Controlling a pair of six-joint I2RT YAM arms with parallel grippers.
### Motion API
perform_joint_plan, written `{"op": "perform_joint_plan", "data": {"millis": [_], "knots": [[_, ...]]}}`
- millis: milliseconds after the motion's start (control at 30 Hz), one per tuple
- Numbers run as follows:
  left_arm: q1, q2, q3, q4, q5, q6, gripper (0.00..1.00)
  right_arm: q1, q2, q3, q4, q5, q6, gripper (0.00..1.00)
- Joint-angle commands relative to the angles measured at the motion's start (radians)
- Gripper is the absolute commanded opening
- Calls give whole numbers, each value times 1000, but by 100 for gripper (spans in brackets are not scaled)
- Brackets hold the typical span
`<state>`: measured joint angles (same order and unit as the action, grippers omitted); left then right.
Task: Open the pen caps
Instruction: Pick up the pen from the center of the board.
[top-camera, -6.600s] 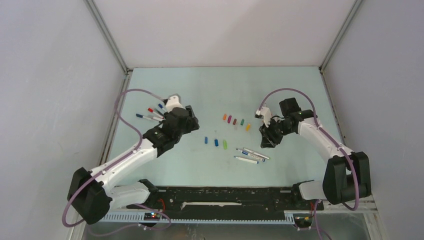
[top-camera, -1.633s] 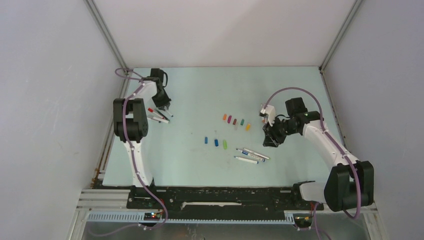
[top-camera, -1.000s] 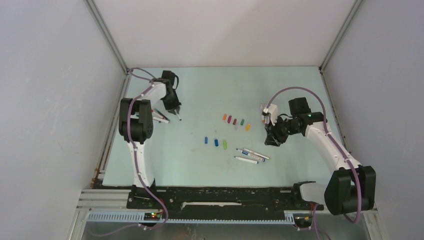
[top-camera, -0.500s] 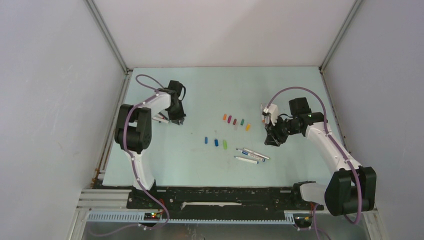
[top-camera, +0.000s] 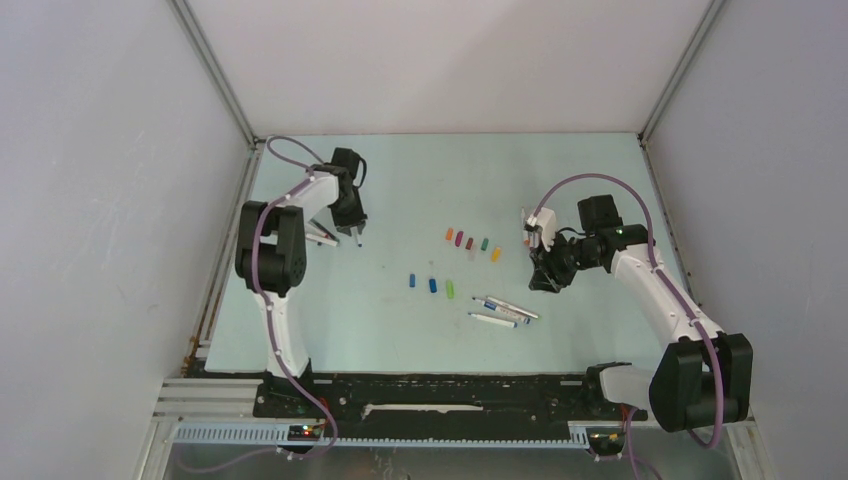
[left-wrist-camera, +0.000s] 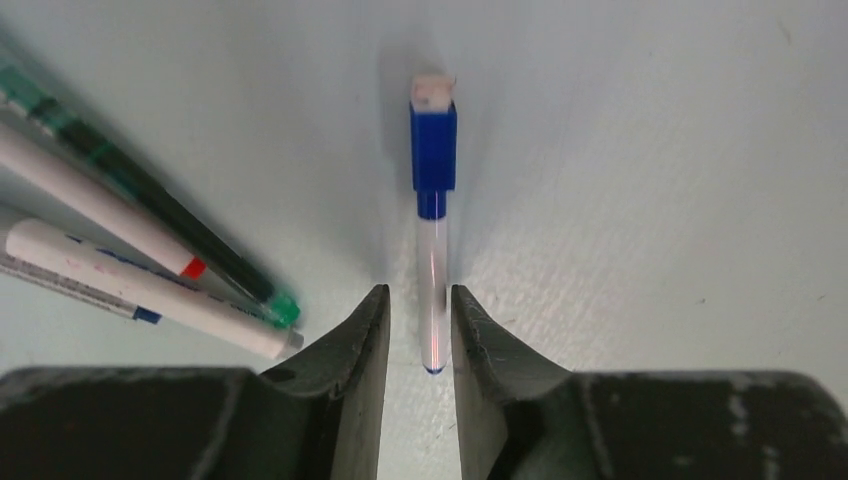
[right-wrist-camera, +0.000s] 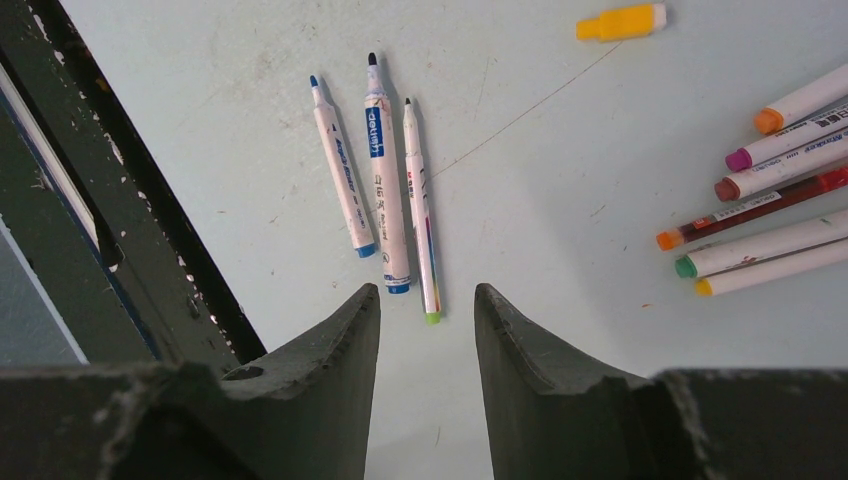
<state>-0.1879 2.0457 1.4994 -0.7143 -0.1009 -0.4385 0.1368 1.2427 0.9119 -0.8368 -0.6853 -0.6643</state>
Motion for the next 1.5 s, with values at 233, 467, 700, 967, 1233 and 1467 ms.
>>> {"op": "perform_joint_plan", "data": {"millis": [233, 467, 700, 967, 1233, 1467], "knots": [[15, 77, 113, -37, 53, 43, 25, -6, -20, 40, -1, -26, -15, 43], [15, 76, 99, -32, 77, 43, 8, -7, -25, 39, -5, -38, -18, 43], [15, -142, -103, 135, 81, 1, 0, -6, -49, 40, -23, -116, -39, 43], [14, -504, -491, 501, 262, -95, 0, -2, -108, 39, -47, -284, -80, 43], [-118, -885, -891, 1066, 442, -281, 0, 1, -125, 38, -17, -552, -49, 44], [-434, -969, -984, 1408, 301, -367, 0, 1, -146, -2, 178, -767, 245, 52]]}}
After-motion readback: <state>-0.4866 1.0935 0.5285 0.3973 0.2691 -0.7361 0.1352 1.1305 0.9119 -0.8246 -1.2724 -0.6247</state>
